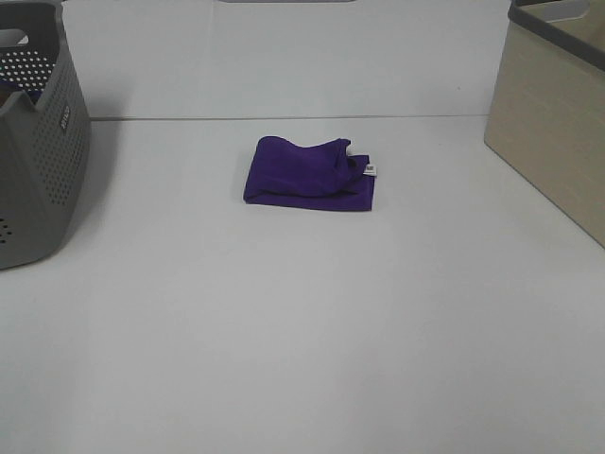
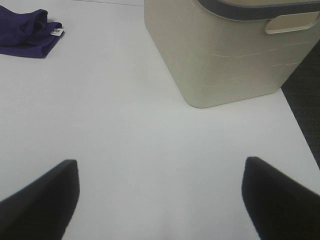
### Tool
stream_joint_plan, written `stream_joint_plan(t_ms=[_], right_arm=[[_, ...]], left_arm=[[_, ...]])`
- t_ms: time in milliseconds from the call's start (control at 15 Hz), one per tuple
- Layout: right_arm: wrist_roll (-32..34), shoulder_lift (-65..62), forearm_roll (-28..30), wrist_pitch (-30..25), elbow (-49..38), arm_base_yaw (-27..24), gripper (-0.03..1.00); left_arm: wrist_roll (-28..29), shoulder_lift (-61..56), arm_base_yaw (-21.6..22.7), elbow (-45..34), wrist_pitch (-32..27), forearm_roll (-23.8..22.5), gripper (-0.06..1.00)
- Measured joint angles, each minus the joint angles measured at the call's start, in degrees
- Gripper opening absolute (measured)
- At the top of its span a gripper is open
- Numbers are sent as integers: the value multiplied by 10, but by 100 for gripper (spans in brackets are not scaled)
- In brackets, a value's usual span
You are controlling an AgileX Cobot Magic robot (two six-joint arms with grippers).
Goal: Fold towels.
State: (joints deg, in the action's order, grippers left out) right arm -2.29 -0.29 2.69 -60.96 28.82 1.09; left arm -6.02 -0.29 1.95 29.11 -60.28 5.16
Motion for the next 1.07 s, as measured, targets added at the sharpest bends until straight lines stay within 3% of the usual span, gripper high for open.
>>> stream_joint_plan(t_ms=[400,1067], right_arm=[[0,0,-1,5,0,0,85],[1,0,-2,5,0,0,85]], left_arm=[[-1,0,53,0,0,-1,81],[-1,0,54,0,0,-1,81]])
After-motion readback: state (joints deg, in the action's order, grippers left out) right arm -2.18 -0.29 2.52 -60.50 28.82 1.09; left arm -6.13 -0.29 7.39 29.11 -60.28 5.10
